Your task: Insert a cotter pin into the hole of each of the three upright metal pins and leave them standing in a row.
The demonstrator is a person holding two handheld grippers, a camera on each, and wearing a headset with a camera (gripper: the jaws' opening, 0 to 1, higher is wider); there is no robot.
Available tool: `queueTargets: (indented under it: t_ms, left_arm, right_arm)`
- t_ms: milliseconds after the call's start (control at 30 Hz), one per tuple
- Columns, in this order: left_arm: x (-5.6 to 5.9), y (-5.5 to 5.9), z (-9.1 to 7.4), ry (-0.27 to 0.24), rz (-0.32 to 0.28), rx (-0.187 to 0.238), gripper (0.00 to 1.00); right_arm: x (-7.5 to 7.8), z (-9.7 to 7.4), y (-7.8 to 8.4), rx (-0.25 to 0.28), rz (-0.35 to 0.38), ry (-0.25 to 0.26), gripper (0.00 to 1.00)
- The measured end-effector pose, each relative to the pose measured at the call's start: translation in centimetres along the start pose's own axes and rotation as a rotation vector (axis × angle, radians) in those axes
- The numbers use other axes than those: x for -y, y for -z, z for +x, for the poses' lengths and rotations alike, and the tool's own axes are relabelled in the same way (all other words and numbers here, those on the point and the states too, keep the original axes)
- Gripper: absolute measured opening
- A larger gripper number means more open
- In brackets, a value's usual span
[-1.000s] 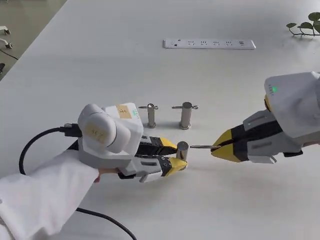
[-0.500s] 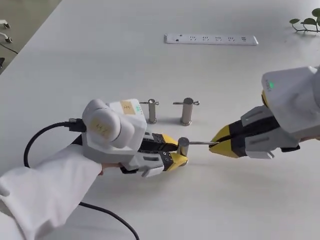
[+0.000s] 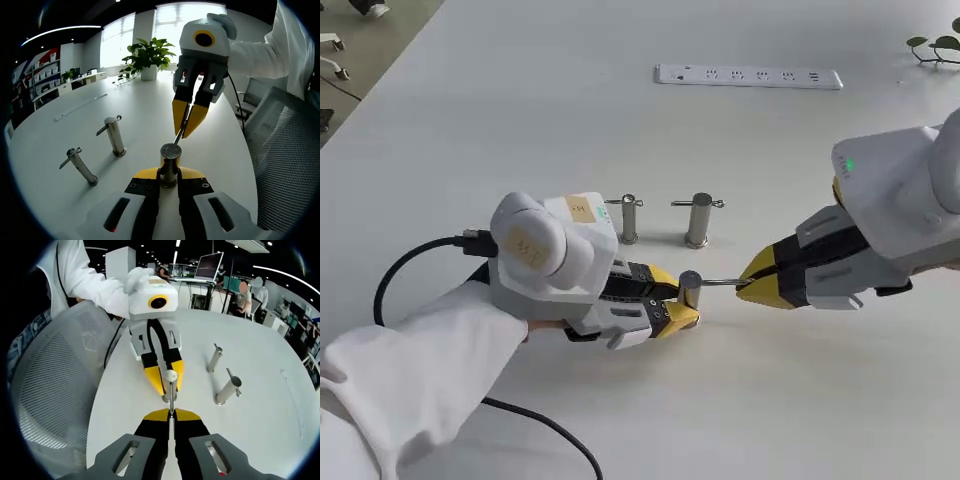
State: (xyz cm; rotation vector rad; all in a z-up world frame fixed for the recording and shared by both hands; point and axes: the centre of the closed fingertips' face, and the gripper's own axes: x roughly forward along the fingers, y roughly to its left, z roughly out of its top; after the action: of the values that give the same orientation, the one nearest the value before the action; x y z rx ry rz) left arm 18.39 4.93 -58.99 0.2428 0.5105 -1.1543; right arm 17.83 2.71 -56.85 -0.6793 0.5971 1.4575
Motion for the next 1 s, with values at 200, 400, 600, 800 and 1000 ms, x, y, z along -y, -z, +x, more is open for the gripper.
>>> queueTargets:
  t_ms: [200, 400, 600, 800, 1000]
  left_arm:
    - [0.0, 0.0, -0.2, -0.002, -0.013, 0.009, 0.11]
    - [0.0, 0.0, -0.2, 0.000, -0.016, 0.007, 0.11]
    - [0.0, 0.0, -0.3, -0.002, -0.022, 0.013, 0.11]
    - [0.0, 0.1, -0.2, 0.004, -0.030, 0.010, 0.11]
    - [0.2, 0.2, -0.1, 0.011, -0.033, 0.012, 0.12]
  right_arm:
    - [-0.1, 0.5, -0.7, 0.008, -0.005, -0.002, 0.00]
    - [0.0, 1.0, -1.1, 0.006, -0.016, -0.003, 0.00]
    - [0.0, 1.3, -1.4, 0.011, -0.017, -0.007, 0.00]
    - [-0.2, 1.7, -1.5, 0.006, -0.025, -0.019, 0.00]
    - [-0.8, 2.0, -1.4, -0.002, -0.036, -0.041, 0.00]
